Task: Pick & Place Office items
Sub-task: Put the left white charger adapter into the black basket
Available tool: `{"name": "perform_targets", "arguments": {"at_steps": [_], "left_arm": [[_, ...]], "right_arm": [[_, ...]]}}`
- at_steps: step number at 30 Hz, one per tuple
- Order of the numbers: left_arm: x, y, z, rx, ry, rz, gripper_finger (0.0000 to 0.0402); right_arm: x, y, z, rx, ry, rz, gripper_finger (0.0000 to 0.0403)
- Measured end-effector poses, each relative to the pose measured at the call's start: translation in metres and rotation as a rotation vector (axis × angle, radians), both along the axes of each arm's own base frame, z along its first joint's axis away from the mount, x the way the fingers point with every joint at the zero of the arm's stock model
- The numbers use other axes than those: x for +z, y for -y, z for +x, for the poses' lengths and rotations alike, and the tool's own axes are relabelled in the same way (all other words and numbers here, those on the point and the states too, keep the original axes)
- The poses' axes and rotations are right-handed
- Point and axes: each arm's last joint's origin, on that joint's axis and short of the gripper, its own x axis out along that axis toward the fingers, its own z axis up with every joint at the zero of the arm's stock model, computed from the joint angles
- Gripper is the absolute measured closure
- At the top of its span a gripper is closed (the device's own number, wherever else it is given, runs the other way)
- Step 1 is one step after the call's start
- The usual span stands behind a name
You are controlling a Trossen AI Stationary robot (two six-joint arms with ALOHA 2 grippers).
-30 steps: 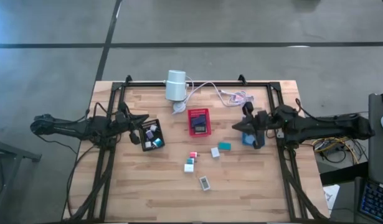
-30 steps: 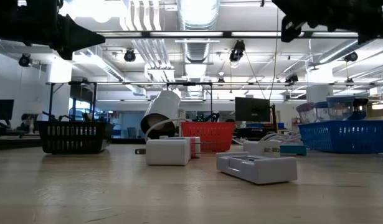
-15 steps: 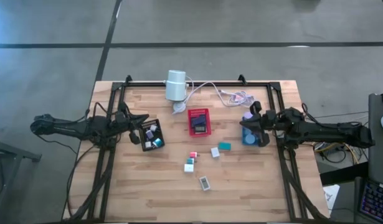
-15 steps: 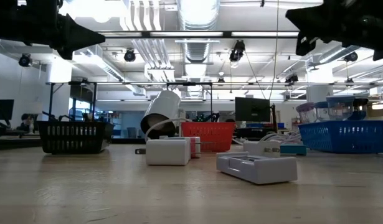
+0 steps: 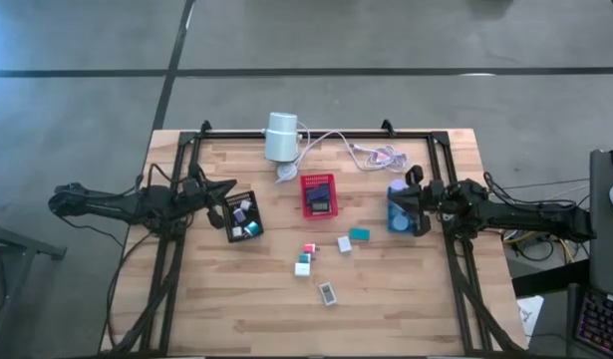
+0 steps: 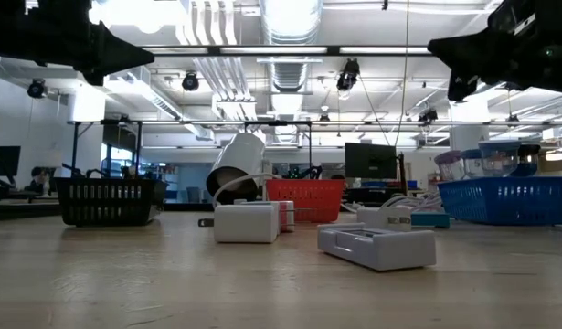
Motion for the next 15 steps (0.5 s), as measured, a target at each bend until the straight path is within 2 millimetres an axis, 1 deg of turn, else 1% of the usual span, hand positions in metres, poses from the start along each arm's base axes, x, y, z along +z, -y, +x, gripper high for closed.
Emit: {"name": "perform_targets", "arguments": {"at_steps": [5,11,15], "left_arm": [[-0.0015,0.0002,0.0014,-0.003,0.012,-0.049,0.0401],[-0.0030,0.0005,0.0039,-0.001,-0.016,-0.020,0.0401],[0.0010,0.0006,0.0043,-0.001,-0.017,0.027,0.0401]], "right_arm": [[-0.0013,0.0001,0.0005,-0.008,-0.015,-0.028,0.0394],[-0.0070,0.0007,0.0036,-0.019,-0.073,-0.099,0.0394],[-0.0074,0.0007,0.0046,-0.023,-0.076,-0.145,0.0394]]}}
